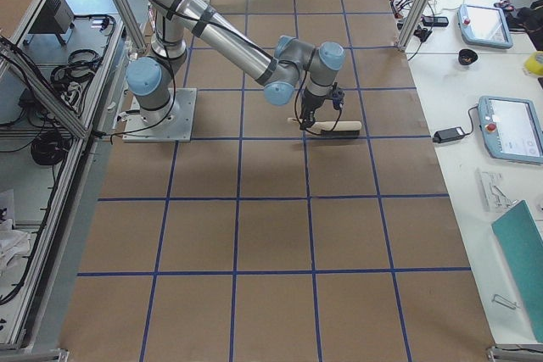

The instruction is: Sweep and dump trash into bin

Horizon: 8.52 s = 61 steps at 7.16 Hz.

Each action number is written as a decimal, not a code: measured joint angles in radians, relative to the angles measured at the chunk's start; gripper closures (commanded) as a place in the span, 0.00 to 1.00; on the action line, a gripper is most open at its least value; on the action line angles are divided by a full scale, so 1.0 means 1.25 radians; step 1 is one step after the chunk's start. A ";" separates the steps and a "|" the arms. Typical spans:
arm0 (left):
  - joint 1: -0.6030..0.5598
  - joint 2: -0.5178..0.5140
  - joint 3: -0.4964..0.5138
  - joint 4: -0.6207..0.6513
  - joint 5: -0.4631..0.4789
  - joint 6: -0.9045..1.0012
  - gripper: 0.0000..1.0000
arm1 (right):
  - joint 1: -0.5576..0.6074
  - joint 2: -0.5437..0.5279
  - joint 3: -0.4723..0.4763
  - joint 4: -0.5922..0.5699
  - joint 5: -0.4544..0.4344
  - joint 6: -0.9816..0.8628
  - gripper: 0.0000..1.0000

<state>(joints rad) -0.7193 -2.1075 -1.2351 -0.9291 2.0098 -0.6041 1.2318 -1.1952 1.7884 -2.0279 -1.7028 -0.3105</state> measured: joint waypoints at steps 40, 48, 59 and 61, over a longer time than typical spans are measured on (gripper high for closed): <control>-0.084 0.078 -0.176 0.389 0.073 0.235 1.00 | 0.260 -0.275 -0.119 0.185 0.051 0.212 0.00; -0.071 0.069 -0.152 0.320 0.066 0.266 1.00 | 0.258 -0.280 -0.220 0.304 0.073 0.212 0.00; -0.081 -0.014 0.018 0.121 0.119 0.260 1.00 | 0.259 -0.304 -0.224 0.303 0.100 0.211 0.00; -0.101 -0.011 -0.004 0.276 0.118 0.257 1.00 | 0.259 -0.310 -0.219 0.301 0.123 0.211 0.00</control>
<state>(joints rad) -0.8457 -2.1218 -1.2397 -0.5835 2.1572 -0.2829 1.5555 -1.5833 1.5141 -1.6511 -1.5489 -0.0464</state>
